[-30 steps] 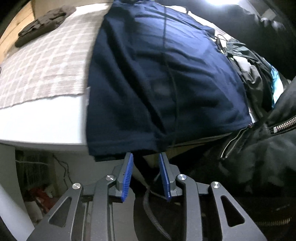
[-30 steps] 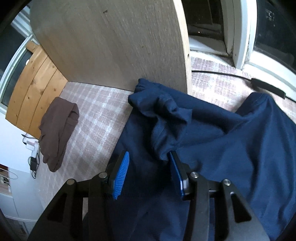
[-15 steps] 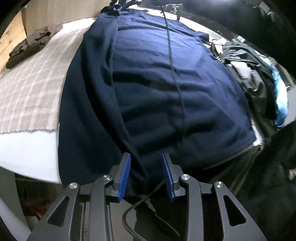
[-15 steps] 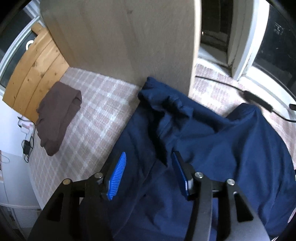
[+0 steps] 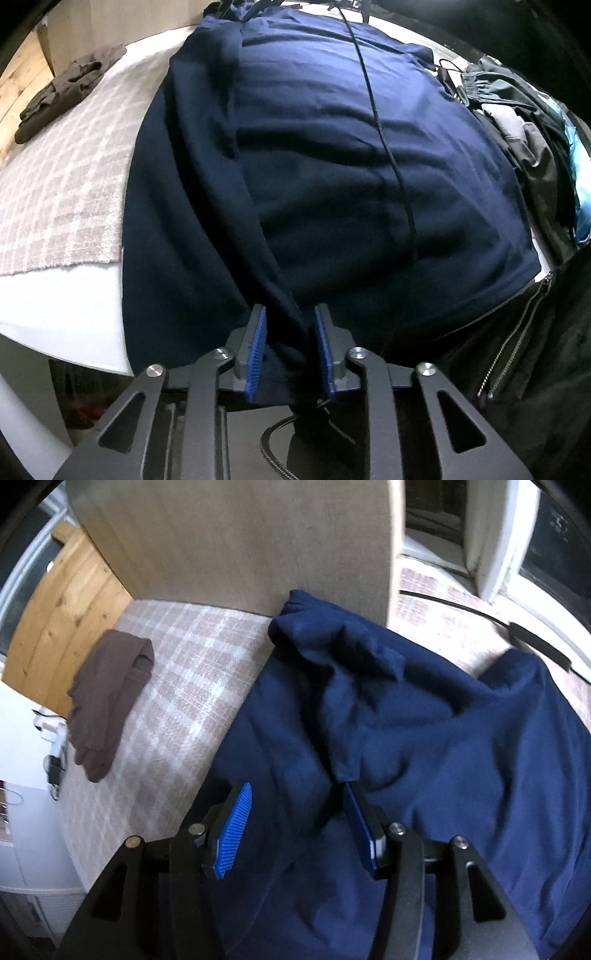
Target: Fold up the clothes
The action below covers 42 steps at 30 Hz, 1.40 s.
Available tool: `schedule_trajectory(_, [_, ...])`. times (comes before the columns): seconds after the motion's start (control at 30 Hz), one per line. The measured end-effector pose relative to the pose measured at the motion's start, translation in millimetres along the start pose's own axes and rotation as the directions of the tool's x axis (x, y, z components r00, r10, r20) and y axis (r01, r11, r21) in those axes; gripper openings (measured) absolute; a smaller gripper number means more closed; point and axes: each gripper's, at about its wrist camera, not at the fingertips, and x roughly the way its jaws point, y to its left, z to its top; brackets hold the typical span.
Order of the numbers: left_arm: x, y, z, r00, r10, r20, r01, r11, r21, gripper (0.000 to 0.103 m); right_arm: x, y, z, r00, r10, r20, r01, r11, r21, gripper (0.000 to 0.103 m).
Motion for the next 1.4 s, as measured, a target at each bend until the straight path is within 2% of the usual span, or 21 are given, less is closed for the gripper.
schedule_trajectory(0.1, [1, 2, 0, 1.000, -0.015, -0.003, 0.015, 1.000, -0.011, 0.022, -6, -9, -4, 1.000, 0.001, 0.018, -0.001, 1.000, 0.029, 0.051])
schedule_trajectory(0.2, [1, 3, -1, 1.000, -0.017, -0.004, 0.017, 1.000, -0.013, 0.022, 5, -12, -2, 0.999, -0.043, -0.006, 0.043, 0.999, 0.032, 0.051])
schedule_trajectory(0.27, [1, 3, -3, 1.000, -0.012, -0.003, 0.012, 1.000, -0.017, 0.022, 10, -11, -2, 1.000, -0.030, -0.002, 0.030, 0.999, 0.031, 0.051])
schedule_trajectory(0.3, [1, 1, -2, 1.000, -0.008, -0.002, 0.008, 1.000, -0.016, 0.020, 12, -9, -2, 1.000, -0.023, 0.002, 0.023, 0.999, 0.026, 0.051])
schedule_trajectory(0.37, [2, 0, -2, 1.000, -0.009, 0.000, 0.009, 1.000, -0.020, 0.007, 14, -5, -3, 0.999, -0.038, 0.018, 0.038, 0.999, 0.002, 0.047])
schedule_trajectory(0.43, [3, 3, -2, 0.999, -0.037, -0.001, 0.037, 0.999, -0.036, 0.002, 13, -3, -4, 0.999, -0.037, 0.040, 0.037, 0.999, -0.010, 0.015])
schedule_trajectory(0.47, [1, -1, -3, 0.999, -0.043, 0.003, 0.043, 0.998, -0.036, 0.002, 11, -4, -4, 0.999, -0.028, 0.047, 0.028, 1.000, -0.010, 0.007])
schedule_trajectory(0.73, [-22, 8, -10, 0.996, -0.083, 0.040, 0.085, 0.995, -0.057, 0.002, -23, -13, -4, 0.991, 0.060, 0.123, -0.062, 0.998, 0.018, 0.005])
schedule_trajectory(0.93, [-40, 22, -1, 0.986, -0.143, 0.086, 0.153, 0.982, -0.113, 0.002, -45, -12, 3, 0.987, 0.052, 0.153, -0.052, 0.999, -0.001, 0.005])
schedule_trajectory(1.0, [-46, 20, 0, 0.982, -0.164, 0.097, 0.174, 0.979, -0.102, 0.002, -53, -10, 7, 0.987, 0.042, 0.156, -0.041, 0.999, -0.009, 0.005])
schedule_trajectory(1.13, [-50, 11, 2, 0.977, -0.186, 0.102, 0.193, 0.979, -0.063, 0.002, -72, -17, 11, 0.984, -0.015, 0.178, 0.020, 0.999, -0.026, 0.005])
schedule_trajectory(1.2, [-33, -1, 3, 0.978, -0.197, 0.066, 0.200, 0.979, -0.040, 0.002, -61, -23, 10, 0.984, -0.085, 0.159, 0.088, 0.996, -0.014, 0.005])
schedule_trajectory(1.23, [-21, -6, 3, 0.978, -0.204, 0.030, 0.205, 0.978, -0.031, 0.003, -54, -25, 8, 0.984, -0.093, 0.149, 0.098, 0.995, -0.023, 0.005])
schedule_trajectory(1.3, [-10, -10, 2, 0.980, -0.199, -0.024, 0.199, 0.980, -0.017, 0.004, -35, -28, 3, 0.987, -0.132, 0.087, 0.136, 0.990, -0.037, 0.006])
schedule_trajectory(1.33, [-16, -8, -1, 0.981, -0.193, -0.019, 0.193, 0.981, -0.020, 0.006, -26, -30, 0, 0.987, -0.153, 0.055, 0.155, 0.987, -0.044, 0.008])
schedule_trajectory(1.4, [-31, 1, -7, 0.982, -0.189, 0.006, 0.189, 0.981, -0.039, 0.022, -18, -32, -4, 0.984, -0.175, 0.020, 0.176, 0.983, -0.053, 0.012])
